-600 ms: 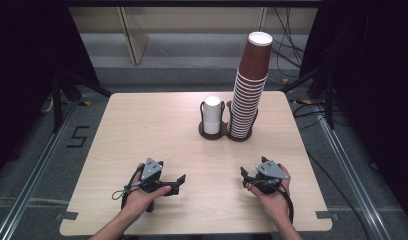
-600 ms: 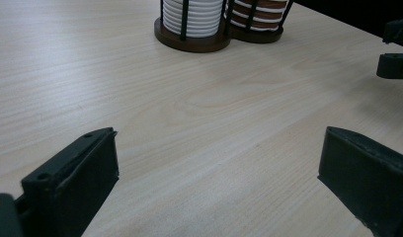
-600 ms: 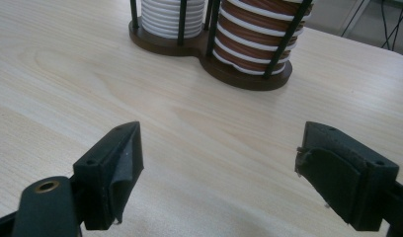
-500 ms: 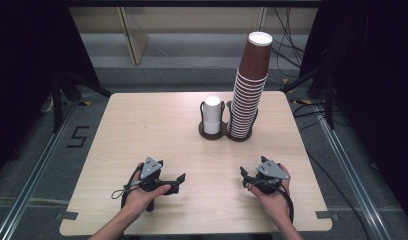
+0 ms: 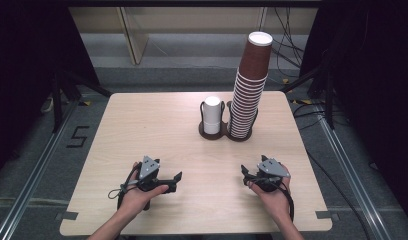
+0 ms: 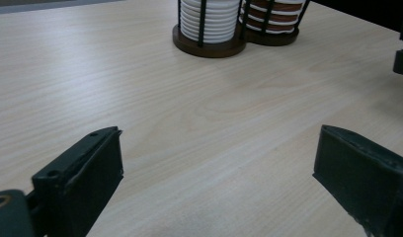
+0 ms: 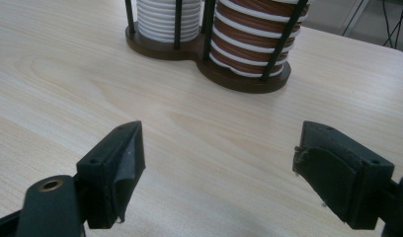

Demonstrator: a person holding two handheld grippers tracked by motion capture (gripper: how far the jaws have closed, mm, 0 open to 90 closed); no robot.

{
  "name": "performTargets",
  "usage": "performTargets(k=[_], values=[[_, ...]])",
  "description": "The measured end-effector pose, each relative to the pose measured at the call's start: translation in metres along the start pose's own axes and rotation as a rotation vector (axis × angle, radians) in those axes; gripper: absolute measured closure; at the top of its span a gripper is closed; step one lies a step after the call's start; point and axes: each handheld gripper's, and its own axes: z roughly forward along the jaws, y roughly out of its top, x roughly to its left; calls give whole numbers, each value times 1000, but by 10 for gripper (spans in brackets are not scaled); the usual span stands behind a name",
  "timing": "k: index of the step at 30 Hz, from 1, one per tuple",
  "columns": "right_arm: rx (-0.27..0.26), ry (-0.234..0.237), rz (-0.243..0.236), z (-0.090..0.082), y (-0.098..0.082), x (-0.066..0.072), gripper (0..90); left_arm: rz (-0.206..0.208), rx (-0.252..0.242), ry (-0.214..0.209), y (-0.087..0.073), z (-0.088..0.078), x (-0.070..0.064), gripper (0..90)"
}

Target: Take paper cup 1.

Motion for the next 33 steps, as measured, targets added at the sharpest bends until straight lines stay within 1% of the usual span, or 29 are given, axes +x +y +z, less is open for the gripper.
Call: performTargets(k=[1, 2, 3, 4, 5, 6, 7, 8, 9, 10, 11, 12, 13, 14, 15, 18, 19, 20, 22, 24, 25, 26, 27, 28, 29, 30, 31, 32, 33], values=[[-12, 15, -41, 1, 1, -5, 199, 0, -4, 1, 2, 0, 2, 50], [2, 10, -15, 0, 0, -3, 199, -3, -2, 10, 4, -1, 3, 52], [-12, 17, -35, 1, 1, -6, 199, -3, -2, 10, 4, -1, 3, 53], [-12, 17, -35, 1, 1, -6, 199, -7, -14, 7, 7, -1, 5, 53], [-12, 24, -40, 2, 4, -6, 207, 1, -28, 9, 13, -1, 7, 66], [-10, 24, -28, 2, 6, -5, 210, 9, -31, 16, 17, 0, 8, 71], [-19, 26, -47, 3, 8, -7, 210, 14, -43, 15, 21, 1, 9, 74], [-27, 34, -51, 5, 11, -7, 210, 20, -48, 21, 26, 2, 10, 77], [-27, 34, -51, 5, 11, -7, 210, 20, -48, 21, 26, 2, 10, 80], [-41, 26, -42, 7, 16, -8, 211, 31, -66, 21, 36, 5, 12, 82], [-41, 31, -34, 8, 18, -7, 212, 42, -84, 20, 40, 8, 13, 90], [-47, 30, -35, 9, 20, -7, 216, 52, -96, 29, 46, 10, 14, 99], [-42, 27, -18, 9, 22, -4, 221, 60, -109, 36, 51, 12, 15, 102], [-50, 41, -49, 12, 24, -6, 222, 65, -120, 42, 56, 15, 15, 105], [-50, 41, -49, 12, 24, -6, 222, 65, -120, 42, 56, 15, 15, 107], [-60, 35, -48, 18, 32, -3, 215, 74, -148, 46, 72, 23, 15, 108], [-60, 36, -45, 20, 34, -3, 211, 82, -163, 45, 81, 30, 14, 108], [-64, 40, -31, 21, 35, -1, 207, 82, -163, 45, 81, 30, 14, 107], [-62, 41, -23, 22, 37, 0, 203, 81, -177, 42, 89, 36, 13, 106], [-64, 50, -27, 25, 41, 1, 187, 80, -193, 42, 97, 41, 12, 100], [-60, 56, -24, 27, 45, 5, 174, 82, -198, 45, 100, 44, 12, 87], [-79, 56, -55, 30, 47, 4, 166, 82, -207, 47, 107, 49, 11, 78], [-51, 62, -5, 29, 49, 9, 156, 86, -208, 48, 109, 51, 10, 64], [-61, 58, -17, 32, 51, 10, 151, 86, -208, 48, 109, 51, 10, 55], [-64, 67, -25, 35, 52, 11, 141, 83, -207, 47, 111, 54, 10, 47], [-64, 67, -25, 35, 52, 11, 141, 82, -208, 46, 113, 57, 10, 47], [-70, 70, -46, 39, 56, 15, 117, 79, -202, 55, 116, 63, 10, 34], [-58, 80, -38, 39, 58, 18, 116, 76, -198, 57, 117, 65, 10, 34], [-58, 80, -38, 39, 58, 18, 116, 76, -198, 57, 117, 65, 10, 33]])
